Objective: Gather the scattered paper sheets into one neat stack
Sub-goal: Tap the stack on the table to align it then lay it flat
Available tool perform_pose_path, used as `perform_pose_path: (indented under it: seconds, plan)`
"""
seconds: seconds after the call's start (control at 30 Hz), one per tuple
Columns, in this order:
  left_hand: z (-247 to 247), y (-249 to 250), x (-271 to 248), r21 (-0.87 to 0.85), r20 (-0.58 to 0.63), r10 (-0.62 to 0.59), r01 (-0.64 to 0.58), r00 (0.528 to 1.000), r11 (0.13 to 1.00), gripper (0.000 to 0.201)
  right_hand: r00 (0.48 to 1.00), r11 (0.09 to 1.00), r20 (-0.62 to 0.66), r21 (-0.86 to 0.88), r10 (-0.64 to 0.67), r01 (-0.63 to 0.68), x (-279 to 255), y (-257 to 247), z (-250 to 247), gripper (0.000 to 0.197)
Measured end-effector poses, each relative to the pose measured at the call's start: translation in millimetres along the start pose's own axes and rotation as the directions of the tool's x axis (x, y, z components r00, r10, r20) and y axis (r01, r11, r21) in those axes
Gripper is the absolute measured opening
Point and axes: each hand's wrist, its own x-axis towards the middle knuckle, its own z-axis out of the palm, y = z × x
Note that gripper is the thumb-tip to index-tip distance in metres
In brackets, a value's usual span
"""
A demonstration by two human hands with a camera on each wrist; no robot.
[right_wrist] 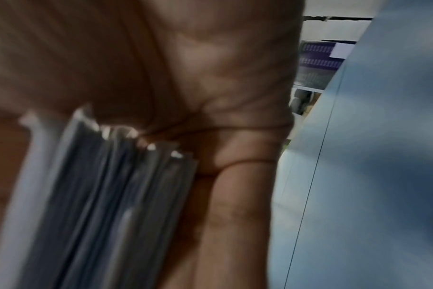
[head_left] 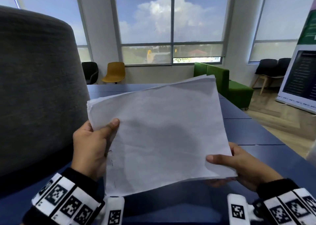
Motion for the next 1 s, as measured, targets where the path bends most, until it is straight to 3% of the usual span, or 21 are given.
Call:
perform_pose_path:
  seconds: [0.07, 0.13, 0.27, 0.37, 0.53, 0.63, 0.8, 0.9, 1.0]
  plan:
    - [0, 6, 3, -0.01, 0.026, 0.007, -0.007, 1.0, 1.0, 0.024, 0.999, 0.998, 0.029, -0.039, 0.044, -0.042, -1, -2, -4, 0.028]
    - [2, 7, 3, -0.014, 0.043, 0.028, -0.027, 0.999, 1.0, 0.025, 0.999, 0.983, 0.024, -0.185, 0.022, -0.018, 0, -5, -4, 0.021]
    - [6, -8, -1, 0.018, 0.056, 0.061, -0.062, 0.997, 0.998, 0.028, 0.968, 0.966, -0.182, -0.222, -0.175, 0.133, 8, -14, 7, 0.021]
    - [8, -26, -5, 0.123, 0.036, 0.128, -0.132, 0.991, 0.984, 0.024, 0.858, 0.93, -0.371, -0.237, -0.354, 0.281, 17, -19, 17, 0.023]
    - [12, -36, -10, 0.31, 0.078, 0.357, -0.363, 0.931, 0.879, 0.026, 0.672, 0.832, -0.492, -0.362, -0.554, 0.42, 24, -25, 31, 0.023]
    - [14, -38, -12, 0.318, 0.101, 0.395, -0.406, 0.913, 0.857, 0.028, 0.571, 0.744, -0.481, -0.482, -0.666, 0.462, 25, -28, 34, 0.038]
    - [6, -51, -19, 0.328, 0.107, 0.356, -0.371, 0.929, 0.869, 0.037, 0.55, 0.692, -0.432, -0.554, -0.715, 0.463, 23, -11, 33, 0.091]
    - [4, -43, -21, 0.344, 0.11, 0.391, -0.404, 0.914, 0.847, 0.054, 0.507, 0.639, -0.398, -0.566, -0.765, 0.521, 21, -12, 31, 0.093]
    - [5, -30, -22, 0.28, 0.213, 0.499, -0.542, 0.84, 0.792, 0.081, 0.454, 0.547, -0.324, -0.632, -0.83, 0.549, 20, -20, 30, 0.085]
